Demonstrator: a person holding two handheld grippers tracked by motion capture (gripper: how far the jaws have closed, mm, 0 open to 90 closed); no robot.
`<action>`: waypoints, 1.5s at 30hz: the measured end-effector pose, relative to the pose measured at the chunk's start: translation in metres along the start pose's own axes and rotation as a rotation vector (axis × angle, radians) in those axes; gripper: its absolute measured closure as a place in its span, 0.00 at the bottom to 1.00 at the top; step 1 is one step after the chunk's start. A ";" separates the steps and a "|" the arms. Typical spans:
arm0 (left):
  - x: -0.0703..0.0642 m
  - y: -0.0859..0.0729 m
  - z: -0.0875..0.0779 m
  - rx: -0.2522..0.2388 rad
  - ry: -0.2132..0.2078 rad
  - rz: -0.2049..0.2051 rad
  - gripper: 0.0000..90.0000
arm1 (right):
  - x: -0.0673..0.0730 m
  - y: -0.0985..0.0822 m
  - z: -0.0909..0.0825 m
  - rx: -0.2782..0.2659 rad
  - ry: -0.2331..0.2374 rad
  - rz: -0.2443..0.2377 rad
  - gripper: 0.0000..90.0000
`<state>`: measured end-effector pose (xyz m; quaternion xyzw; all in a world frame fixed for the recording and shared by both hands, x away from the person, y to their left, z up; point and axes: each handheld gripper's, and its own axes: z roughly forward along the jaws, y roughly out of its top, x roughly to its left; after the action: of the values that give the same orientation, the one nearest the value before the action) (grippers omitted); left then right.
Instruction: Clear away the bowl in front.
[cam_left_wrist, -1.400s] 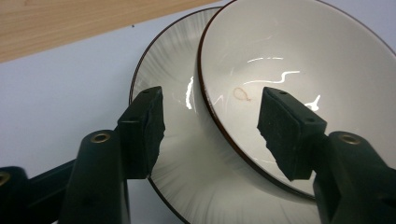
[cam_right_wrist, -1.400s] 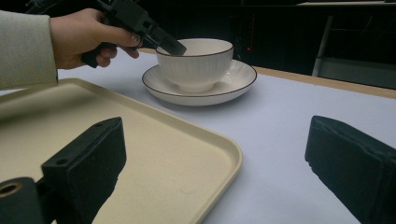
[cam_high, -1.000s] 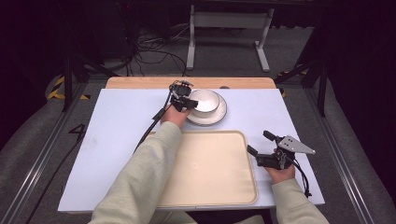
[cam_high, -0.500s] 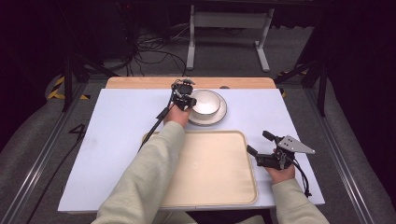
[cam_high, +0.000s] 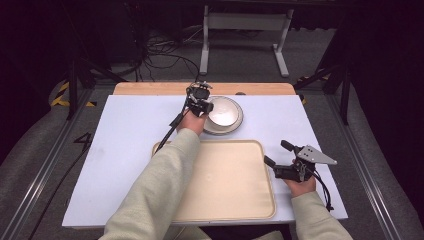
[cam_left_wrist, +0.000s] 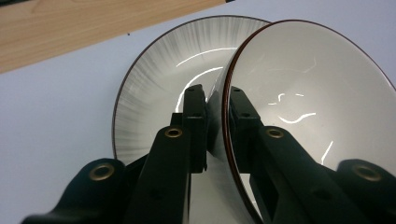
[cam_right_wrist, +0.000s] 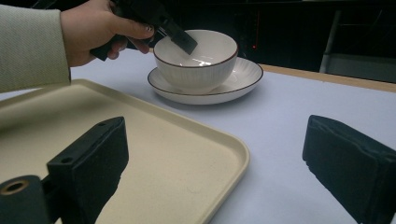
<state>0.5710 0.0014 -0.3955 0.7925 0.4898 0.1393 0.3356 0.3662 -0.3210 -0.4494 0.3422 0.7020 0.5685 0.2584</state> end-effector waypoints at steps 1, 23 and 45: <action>0.000 0.001 -0.001 0.000 0.008 0.012 0.90 | 0.000 0.000 0.000 0.000 0.000 0.000 0.08; 0.004 0.014 -0.052 0.000 -0.063 0.038 0.90 | 0.000 0.000 0.000 -0.003 0.002 0.009 0.08; 0.002 0.011 -0.106 0.006 -0.135 0.100 0.89 | -0.002 0.001 -0.001 -0.011 -0.006 0.007 0.08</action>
<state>0.5207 0.0418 -0.3103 0.8246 0.4262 0.1009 0.3581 0.3667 -0.3232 -0.4485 0.3448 0.6969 0.5723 0.2605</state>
